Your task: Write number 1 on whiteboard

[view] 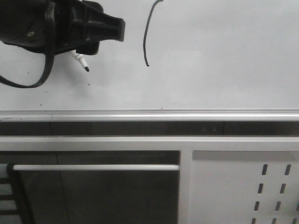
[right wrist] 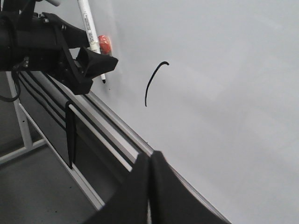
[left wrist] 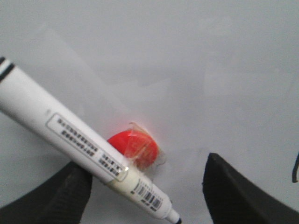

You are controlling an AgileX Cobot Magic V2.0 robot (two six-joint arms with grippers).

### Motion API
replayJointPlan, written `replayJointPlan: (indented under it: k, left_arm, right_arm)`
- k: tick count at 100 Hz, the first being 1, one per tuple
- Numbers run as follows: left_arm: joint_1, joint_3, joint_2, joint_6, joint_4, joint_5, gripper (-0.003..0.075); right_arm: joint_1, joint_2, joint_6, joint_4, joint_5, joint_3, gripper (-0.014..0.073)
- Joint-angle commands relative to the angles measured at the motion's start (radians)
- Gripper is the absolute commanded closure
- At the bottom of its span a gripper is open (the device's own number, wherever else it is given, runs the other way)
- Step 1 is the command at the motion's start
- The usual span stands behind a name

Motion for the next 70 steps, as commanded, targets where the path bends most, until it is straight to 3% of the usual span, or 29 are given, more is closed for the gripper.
replayJointPlan:
  k: [1, 39, 48, 70]
  left_arm:
    - [-0.008, -0.030, -0.027, 0.005, 0.080, 0.084, 0.0244]
    - [-0.026, -0.019, -0.027, 0.008, 0.080, 0.086, 0.0244]
    - [-0.027, -0.009, -0.027, 0.008, -0.002, 0.096, 0.0244]
    - [-0.110, 0.020, -0.039, 0.055, -0.056, 0.226, 0.0244]
  right_arm:
    - [-0.007, 0.000, -0.004, 0.008, -0.079, -0.023, 0.0669]
    - [-0.007, 0.000, -0.004, 0.008, -0.075, -0.023, 0.0669]
    - [-0.007, 0.000, -0.004, 0.008, -0.075, -0.023, 0.0669]
    - [-0.007, 0.000, -0.004, 0.008, -0.073, -0.023, 0.0669]
